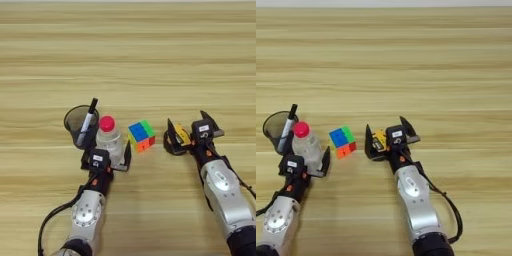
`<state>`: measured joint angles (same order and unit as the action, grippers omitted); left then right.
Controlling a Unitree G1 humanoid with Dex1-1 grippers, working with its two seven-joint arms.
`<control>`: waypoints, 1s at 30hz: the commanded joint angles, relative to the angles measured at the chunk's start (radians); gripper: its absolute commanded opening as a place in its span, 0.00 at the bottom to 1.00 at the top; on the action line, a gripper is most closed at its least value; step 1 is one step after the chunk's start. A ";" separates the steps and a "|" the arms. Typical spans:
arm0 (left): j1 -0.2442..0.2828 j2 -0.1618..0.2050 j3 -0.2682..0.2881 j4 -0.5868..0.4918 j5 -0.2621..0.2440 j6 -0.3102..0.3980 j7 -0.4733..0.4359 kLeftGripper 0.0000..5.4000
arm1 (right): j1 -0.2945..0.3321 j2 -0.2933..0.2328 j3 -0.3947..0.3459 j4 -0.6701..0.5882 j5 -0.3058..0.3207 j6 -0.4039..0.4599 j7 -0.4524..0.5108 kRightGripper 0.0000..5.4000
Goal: Move the objects on the table
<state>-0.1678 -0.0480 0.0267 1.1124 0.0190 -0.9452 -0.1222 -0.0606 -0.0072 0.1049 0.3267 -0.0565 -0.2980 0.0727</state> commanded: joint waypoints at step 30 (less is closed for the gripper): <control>0.022 -0.017 -0.014 -0.010 0.009 -0.002 0.015 0.99 | -0.172 -0.002 -0.021 0.508 -0.020 -0.249 0.013 1.00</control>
<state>-0.1532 -0.0479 0.0154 1.1029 0.0227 -0.9481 -0.1120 -0.2369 -0.0079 0.0892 0.8131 -0.0776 -0.5539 0.0800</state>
